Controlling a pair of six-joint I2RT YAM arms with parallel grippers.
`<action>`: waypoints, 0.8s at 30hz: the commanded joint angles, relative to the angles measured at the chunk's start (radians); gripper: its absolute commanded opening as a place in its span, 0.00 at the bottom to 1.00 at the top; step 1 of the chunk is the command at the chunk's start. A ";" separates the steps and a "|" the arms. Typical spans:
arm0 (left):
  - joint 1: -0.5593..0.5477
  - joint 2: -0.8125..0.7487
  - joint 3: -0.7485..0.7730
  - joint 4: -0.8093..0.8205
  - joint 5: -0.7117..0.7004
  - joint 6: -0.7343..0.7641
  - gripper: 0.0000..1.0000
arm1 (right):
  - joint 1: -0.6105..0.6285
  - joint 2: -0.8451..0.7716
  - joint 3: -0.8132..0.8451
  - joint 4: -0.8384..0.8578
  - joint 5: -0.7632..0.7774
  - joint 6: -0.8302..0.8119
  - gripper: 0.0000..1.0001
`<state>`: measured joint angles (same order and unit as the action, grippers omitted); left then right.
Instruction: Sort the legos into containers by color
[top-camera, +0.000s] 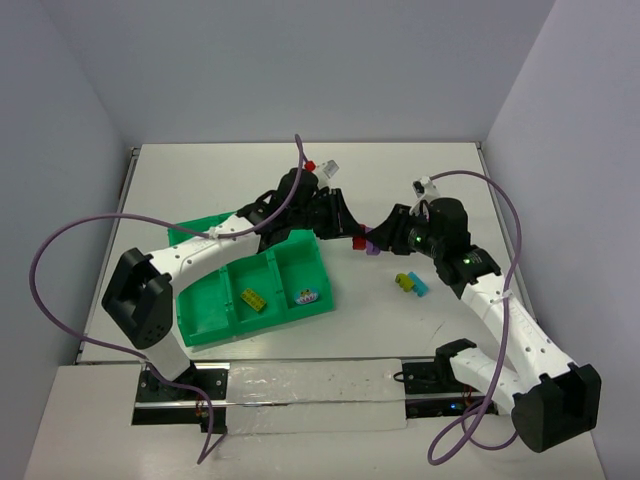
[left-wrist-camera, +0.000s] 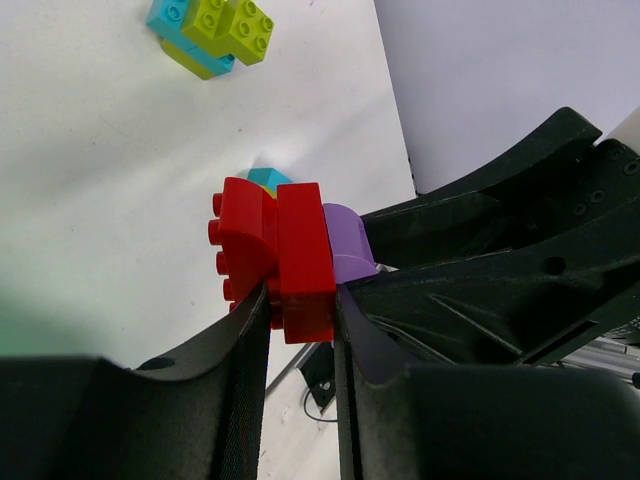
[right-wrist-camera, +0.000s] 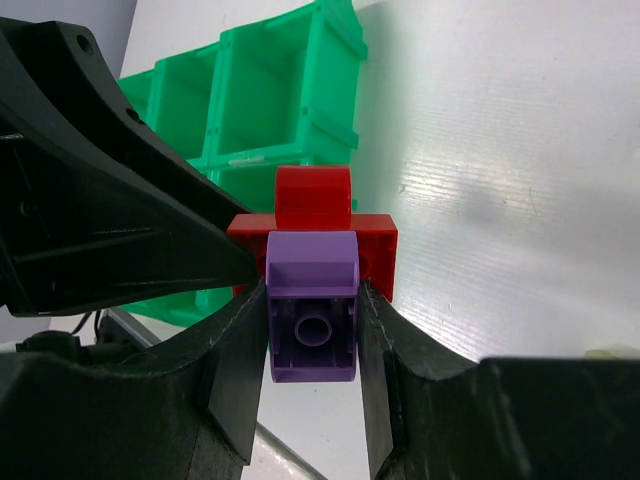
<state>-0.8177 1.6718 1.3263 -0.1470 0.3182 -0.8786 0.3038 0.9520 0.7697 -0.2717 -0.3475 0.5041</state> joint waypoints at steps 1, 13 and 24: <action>-0.012 0.021 0.072 -0.010 -0.013 0.012 0.00 | 0.015 -0.026 0.068 -0.001 -0.004 -0.009 0.03; 0.094 0.014 0.099 -0.132 -0.074 0.018 0.00 | 0.014 -0.038 0.240 -0.100 0.000 -0.018 0.03; 0.246 -0.058 0.300 -0.399 -0.197 0.104 0.00 | 0.032 0.078 0.366 -0.080 -0.048 0.027 0.04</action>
<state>-0.6597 1.7010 1.5327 -0.4225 0.2150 -0.8323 0.3127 0.9734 1.0660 -0.3775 -0.3790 0.5130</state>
